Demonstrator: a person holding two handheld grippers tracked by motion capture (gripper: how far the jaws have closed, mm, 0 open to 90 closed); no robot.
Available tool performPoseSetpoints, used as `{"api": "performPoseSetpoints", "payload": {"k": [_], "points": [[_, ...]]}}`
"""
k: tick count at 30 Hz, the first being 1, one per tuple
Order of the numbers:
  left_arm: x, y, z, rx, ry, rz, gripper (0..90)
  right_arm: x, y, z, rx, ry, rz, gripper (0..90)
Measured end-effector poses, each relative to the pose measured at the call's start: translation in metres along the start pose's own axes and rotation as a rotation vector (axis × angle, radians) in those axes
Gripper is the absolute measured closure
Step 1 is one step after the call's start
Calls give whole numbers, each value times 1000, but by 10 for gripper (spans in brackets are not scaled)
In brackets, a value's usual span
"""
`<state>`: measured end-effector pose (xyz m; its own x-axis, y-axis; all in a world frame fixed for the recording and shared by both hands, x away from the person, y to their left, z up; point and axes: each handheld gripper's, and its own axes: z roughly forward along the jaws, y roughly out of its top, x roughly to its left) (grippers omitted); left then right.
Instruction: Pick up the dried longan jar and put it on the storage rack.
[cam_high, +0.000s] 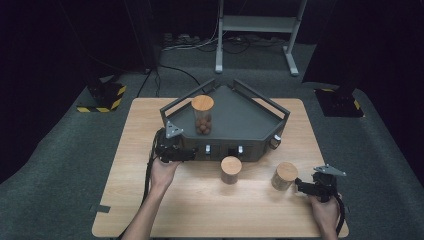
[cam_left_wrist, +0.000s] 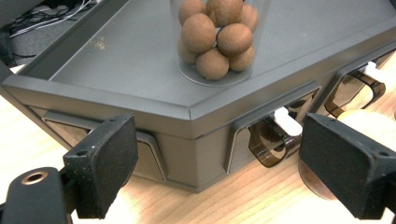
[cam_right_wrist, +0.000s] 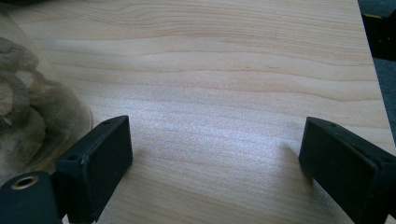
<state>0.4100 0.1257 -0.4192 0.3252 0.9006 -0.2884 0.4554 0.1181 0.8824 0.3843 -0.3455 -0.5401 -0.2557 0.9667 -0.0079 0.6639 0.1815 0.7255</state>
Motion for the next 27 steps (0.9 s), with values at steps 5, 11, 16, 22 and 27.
{"api": "performPoseSetpoints", "payload": {"k": [5, 11, 16, 22, 27], "points": [[2, -9, -1, 11, 3, 6, 118, 0, 0, 0, 0, 0, 0, 92], [3, -23, 2, 28, 11, 10, 118, 0, 0, 0, 0, 0, 0, 92], [5, -35, 4, 42, 17, 16, 117, 0, 0, 0, 0, -1, -1, 92], [8, -48, 7, 54, 22, 6, 117, 0, 0, 0, 1, -1, 1, 92], [9, -56, 9, 63, 25, 6, 116, 0, 0, 0, 1, -1, 1, 92]]}}
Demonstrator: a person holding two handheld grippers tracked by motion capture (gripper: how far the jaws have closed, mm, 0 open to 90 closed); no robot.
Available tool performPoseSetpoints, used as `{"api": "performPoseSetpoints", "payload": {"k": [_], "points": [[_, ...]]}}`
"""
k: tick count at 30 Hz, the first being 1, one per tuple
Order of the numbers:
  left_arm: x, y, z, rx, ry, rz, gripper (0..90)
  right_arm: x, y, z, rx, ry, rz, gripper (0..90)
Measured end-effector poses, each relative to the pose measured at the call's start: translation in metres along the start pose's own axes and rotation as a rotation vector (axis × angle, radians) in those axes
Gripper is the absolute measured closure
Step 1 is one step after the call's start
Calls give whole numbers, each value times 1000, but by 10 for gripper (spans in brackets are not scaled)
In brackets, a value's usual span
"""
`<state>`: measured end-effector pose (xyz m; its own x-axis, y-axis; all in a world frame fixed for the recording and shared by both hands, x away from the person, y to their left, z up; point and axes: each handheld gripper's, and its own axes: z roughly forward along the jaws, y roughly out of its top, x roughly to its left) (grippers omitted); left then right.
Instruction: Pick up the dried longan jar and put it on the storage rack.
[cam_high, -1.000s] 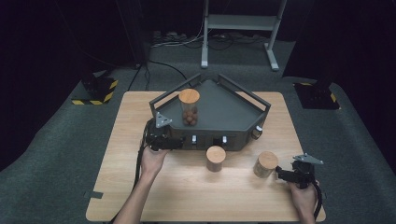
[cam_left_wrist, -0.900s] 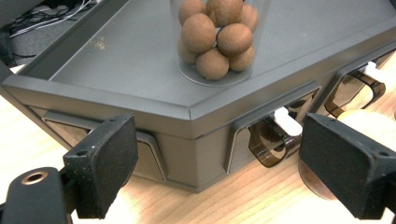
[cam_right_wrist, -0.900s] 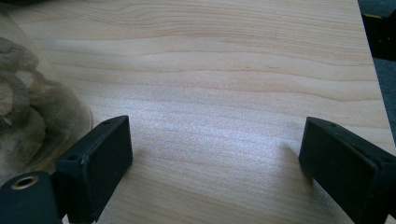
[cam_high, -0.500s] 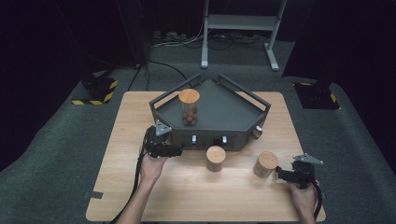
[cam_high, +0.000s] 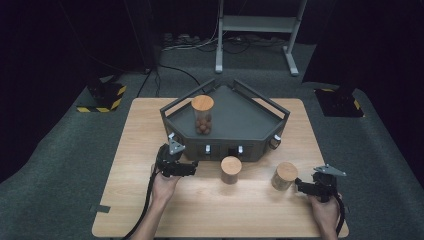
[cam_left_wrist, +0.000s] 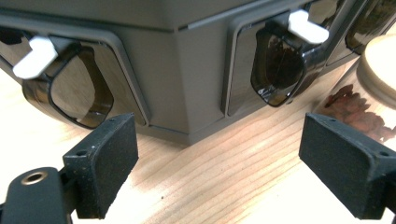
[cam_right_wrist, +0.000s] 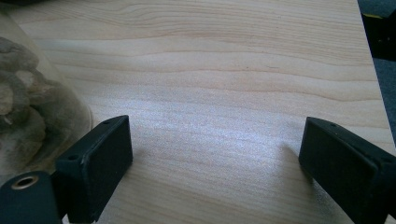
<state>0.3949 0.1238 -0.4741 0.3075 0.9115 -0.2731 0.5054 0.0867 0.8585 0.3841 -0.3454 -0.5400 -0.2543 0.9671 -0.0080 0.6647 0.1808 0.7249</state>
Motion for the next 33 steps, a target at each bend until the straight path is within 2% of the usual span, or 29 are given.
{"api": "performPoseSetpoints", "payload": {"k": [20, 33], "points": [[2, -16, 5, 20, 4, -2, 114, 0, 0, 0, 0, 0, 0, 93], [2, -23, 10, 32, 14, 11, 113, 0, 0, 0, 0, 0, 0, 93]]}}
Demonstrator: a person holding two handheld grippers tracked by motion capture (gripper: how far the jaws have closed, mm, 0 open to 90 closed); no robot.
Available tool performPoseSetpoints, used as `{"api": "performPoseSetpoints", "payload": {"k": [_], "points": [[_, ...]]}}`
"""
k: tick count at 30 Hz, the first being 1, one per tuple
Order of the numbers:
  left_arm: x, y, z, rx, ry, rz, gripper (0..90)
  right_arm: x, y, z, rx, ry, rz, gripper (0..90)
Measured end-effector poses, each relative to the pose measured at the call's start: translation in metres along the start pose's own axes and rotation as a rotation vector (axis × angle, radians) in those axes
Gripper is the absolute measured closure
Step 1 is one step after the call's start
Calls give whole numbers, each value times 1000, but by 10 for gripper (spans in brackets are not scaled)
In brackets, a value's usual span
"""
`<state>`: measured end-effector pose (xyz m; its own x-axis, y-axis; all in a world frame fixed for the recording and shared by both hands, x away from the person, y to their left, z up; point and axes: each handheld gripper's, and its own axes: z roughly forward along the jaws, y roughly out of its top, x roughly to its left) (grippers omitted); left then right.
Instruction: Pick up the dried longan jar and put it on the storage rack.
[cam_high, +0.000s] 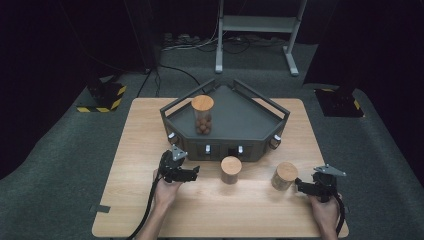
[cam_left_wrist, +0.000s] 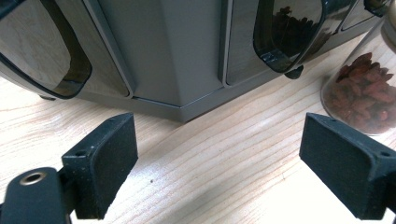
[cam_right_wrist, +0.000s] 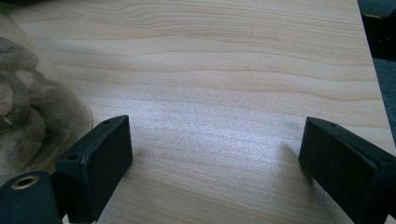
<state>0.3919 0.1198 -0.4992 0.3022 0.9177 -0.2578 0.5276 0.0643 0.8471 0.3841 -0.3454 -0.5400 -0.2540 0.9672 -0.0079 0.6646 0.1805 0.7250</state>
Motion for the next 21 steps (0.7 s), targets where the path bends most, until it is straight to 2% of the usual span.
{"api": "performPoseSetpoints", "payload": {"k": [21], "points": [[3, -21, 12, 29, 24, -11, 112, 0, 0, 0, 0, 0, 0, 93]]}}
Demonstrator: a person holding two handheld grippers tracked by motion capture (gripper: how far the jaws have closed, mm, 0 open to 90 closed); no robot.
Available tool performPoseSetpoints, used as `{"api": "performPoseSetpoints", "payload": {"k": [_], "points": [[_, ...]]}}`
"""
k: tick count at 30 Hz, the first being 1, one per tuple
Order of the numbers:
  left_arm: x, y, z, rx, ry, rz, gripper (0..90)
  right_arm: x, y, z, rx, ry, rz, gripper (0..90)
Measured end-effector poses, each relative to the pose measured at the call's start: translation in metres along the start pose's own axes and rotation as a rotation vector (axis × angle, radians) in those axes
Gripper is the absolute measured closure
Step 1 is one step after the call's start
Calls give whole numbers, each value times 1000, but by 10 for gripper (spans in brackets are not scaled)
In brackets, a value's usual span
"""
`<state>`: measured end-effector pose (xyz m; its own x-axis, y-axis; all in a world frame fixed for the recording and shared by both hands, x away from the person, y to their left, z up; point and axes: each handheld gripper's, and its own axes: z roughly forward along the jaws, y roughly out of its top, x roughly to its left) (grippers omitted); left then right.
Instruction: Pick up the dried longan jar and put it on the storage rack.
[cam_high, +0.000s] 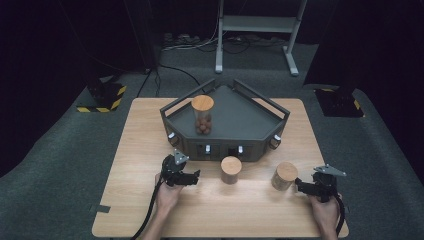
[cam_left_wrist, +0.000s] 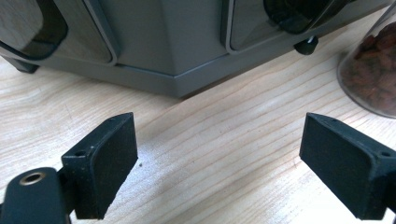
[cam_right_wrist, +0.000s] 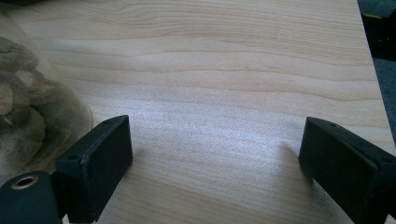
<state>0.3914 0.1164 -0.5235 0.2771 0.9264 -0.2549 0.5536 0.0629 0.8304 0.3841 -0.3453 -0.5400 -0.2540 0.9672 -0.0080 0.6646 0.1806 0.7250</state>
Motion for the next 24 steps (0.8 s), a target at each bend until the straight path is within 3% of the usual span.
{"api": "performPoseSetpoints", "payload": {"k": [24], "points": [[3, -17, 14, 15, 32, -15, 108, 0, 0, 0, 0, 1, -1, 92]]}}
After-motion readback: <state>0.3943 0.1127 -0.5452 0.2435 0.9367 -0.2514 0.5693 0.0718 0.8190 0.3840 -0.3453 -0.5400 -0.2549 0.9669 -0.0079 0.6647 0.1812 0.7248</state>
